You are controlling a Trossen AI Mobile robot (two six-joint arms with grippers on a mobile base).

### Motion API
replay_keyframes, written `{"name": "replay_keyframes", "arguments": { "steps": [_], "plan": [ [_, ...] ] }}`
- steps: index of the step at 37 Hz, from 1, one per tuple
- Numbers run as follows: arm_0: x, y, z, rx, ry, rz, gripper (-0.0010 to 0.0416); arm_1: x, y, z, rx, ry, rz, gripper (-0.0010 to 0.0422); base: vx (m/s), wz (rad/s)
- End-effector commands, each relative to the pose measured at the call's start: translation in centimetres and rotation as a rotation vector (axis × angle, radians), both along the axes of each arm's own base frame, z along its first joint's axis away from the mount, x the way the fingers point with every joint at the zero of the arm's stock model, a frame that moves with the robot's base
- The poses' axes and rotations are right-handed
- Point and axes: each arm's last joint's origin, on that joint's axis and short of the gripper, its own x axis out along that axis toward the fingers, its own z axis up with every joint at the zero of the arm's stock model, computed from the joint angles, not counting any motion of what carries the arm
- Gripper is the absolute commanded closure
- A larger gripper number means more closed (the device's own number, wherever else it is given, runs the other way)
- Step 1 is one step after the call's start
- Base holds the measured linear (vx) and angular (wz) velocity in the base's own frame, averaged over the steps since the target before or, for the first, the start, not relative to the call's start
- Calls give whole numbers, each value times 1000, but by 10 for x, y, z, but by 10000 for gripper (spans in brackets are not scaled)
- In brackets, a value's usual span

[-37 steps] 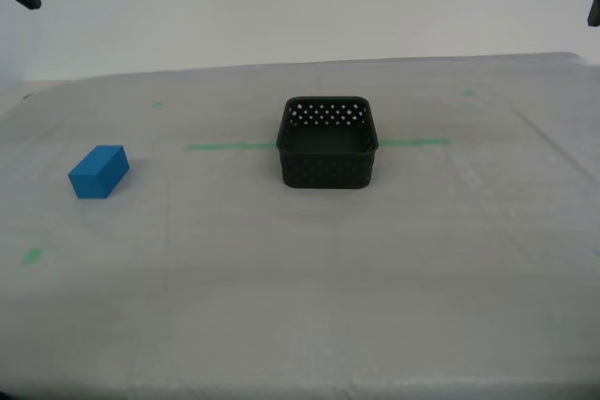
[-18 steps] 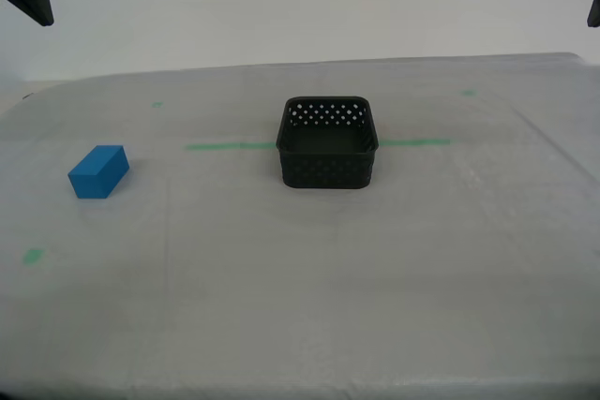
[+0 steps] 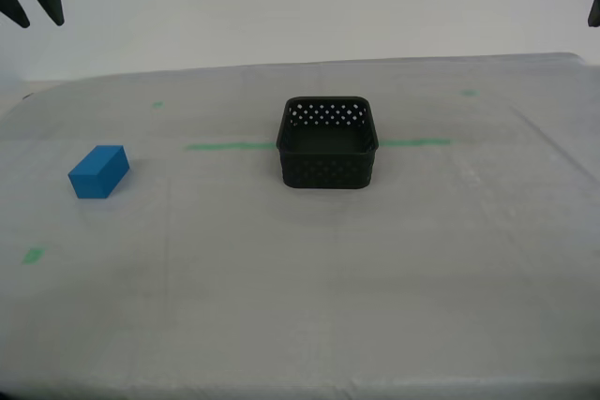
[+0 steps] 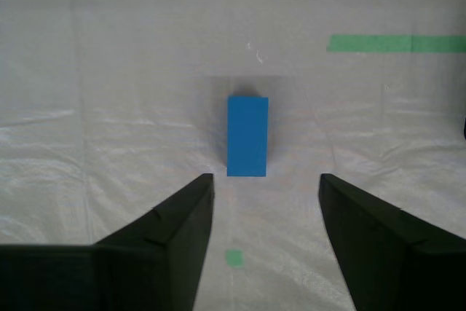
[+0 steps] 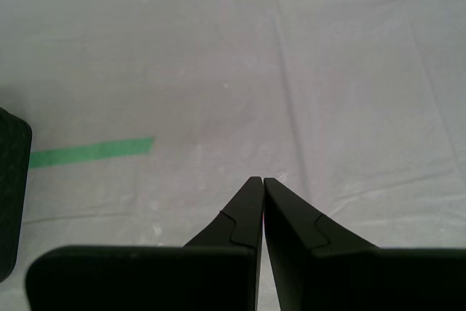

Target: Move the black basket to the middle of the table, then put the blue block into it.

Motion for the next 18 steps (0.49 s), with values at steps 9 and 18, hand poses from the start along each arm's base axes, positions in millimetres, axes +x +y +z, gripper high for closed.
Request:
{"name": "replay_keyframes", "arguments": {
  "steps": [9, 18],
  "plan": [
    [0, 0, 0, 1, 0, 1, 401, -5, 1, -1, -6, 50, 25, 13, 0, 0],
    [0, 0, 0, 1, 0, 1, 401, -5, 2, -2, 9, 53, -29, 48, 0, 0]
  ]
}}
